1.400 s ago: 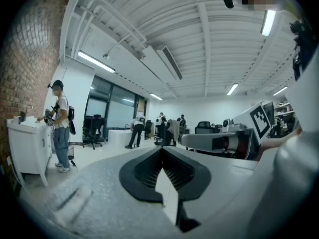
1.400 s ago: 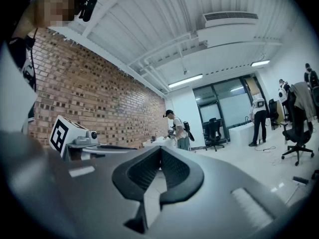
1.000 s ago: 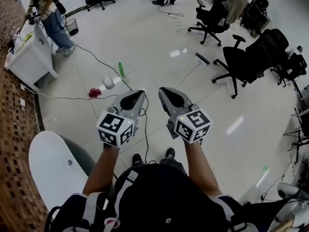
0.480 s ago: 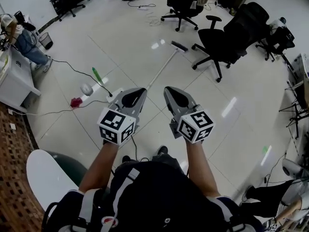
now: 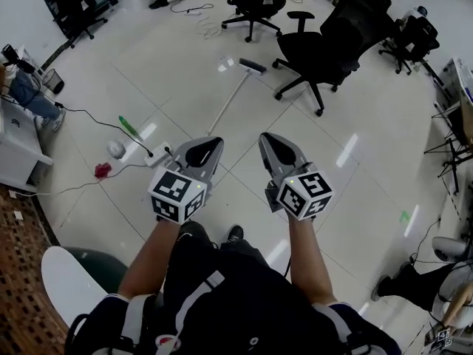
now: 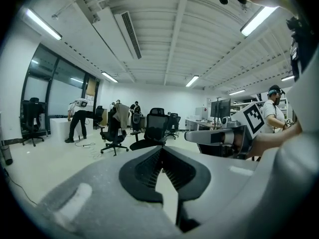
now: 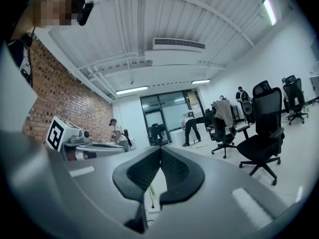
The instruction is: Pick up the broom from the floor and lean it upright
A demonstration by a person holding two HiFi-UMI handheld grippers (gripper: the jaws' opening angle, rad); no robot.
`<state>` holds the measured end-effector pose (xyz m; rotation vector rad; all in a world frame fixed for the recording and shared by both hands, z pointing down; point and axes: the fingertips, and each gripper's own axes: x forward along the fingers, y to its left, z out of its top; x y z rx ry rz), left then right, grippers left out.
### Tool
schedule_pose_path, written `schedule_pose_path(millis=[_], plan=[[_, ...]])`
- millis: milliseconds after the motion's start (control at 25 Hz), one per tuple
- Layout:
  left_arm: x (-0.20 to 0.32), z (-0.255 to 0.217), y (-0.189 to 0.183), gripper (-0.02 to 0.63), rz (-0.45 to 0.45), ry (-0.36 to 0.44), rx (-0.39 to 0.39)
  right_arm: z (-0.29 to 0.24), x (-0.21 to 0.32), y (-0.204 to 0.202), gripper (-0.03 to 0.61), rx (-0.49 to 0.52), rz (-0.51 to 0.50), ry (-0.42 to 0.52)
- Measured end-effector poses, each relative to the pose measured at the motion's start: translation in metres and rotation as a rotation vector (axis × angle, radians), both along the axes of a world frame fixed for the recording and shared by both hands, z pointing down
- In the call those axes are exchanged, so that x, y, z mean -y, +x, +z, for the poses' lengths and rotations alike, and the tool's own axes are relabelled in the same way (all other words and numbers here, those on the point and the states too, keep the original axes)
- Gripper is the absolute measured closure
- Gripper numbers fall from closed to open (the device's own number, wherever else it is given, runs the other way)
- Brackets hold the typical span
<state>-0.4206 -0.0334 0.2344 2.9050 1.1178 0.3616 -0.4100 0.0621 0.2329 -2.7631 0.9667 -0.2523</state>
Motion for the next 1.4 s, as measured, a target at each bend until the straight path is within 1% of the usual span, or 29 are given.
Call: schedule_pose_path(millis=[120, 320, 600, 760, 920, 1040, 1200, 1280, 1400], plan=[[-0.021, 0.005, 0.018, 0.614, 0.03, -0.003, 0.014, 0.002, -0.024, 0.017, 0.574, 0.001, 0.038, -0.006], [-0.042, 0.012, 0.063, 0.614, 0.083, -0.017, 0.022, 0.006, -0.046, 0.058, 0.574, 0.008, 0.095, -0.022], [-0.051, 0.018, 0.161, 0.614, 0.138, -0.052, 0.008, 0.006, -0.054, 0.144, 0.574, 0.0, 0.156, -0.067], [-0.05, 0.018, 0.217, 0.614, 0.162, -0.074, 0.023, 0.003, -0.051, 0.194, 0.574, 0.013, 0.184, -0.092], [-0.053, 0.019, 0.262, 0.614, 0.188, -0.082, 0.035, -0.005, -0.05, 0.236, 0.574, 0.0, 0.202, -0.107], [-0.061, 0.023, 0.287, 0.614, 0.194, -0.08, 0.047, -0.003, -0.057, 0.262, 0.574, 0.002, 0.202, -0.107], [-0.085, 0.027, 0.32, 0.614, 0.184, -0.064, 0.05, 0.001, -0.083, 0.3, 0.573, 0.001, 0.185, -0.097], [-0.097, 0.03, 0.341, 0.614, 0.159, -0.051, 0.048, 0.004, -0.096, 0.324, 0.573, -0.005, 0.156, -0.089], [-0.111, 0.032, 0.372, 0.614, 0.096, -0.033, 0.044, 0.007, -0.109, 0.362, 0.573, -0.019, 0.088, -0.08]])
